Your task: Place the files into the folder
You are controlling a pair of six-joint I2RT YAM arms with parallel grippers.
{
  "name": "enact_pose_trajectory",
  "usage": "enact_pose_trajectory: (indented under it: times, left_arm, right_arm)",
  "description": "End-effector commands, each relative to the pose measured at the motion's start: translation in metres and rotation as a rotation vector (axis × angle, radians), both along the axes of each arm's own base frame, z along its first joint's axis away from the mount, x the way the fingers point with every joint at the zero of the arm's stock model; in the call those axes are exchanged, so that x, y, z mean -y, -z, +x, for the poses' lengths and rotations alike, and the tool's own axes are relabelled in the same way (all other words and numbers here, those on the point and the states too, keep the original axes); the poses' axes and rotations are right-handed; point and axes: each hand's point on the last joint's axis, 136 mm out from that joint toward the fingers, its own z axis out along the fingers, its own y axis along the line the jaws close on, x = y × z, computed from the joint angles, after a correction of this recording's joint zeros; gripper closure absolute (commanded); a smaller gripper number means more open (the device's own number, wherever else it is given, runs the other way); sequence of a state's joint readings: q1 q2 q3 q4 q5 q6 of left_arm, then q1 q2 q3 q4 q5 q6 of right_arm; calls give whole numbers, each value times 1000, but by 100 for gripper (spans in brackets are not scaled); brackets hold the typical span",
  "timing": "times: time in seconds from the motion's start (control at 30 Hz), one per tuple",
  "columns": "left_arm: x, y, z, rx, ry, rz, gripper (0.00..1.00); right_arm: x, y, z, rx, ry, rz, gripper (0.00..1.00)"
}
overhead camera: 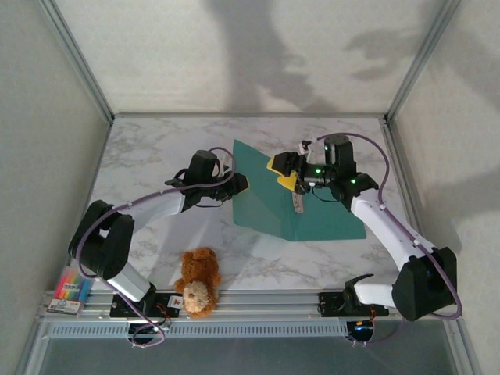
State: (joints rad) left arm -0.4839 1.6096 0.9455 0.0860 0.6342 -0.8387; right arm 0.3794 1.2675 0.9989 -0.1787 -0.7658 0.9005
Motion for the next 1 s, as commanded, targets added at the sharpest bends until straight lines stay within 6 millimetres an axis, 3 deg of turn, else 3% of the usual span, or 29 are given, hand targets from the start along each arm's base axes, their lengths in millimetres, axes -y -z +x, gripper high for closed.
enact_pose_trajectory:
  times: [0.0, 0.53, 0.77, 0.97]
  left_arm:
    - [2, 7, 8, -17, 4, -12, 75]
    - [21, 23, 70, -6, -41, -2, 90]
    - [13, 38, 91, -13, -70, 19, 94]
    - [-1, 47, 94, -22, -77, 56, 94]
  right_arm:
    - [9, 13, -8, 2, 23, -37, 17]
    - [19, 43, -28, 6, 42, -59, 21]
    - [21, 48, -30, 9, 34, -88, 21]
    - [22, 51, -31, 12, 29, -99, 20]
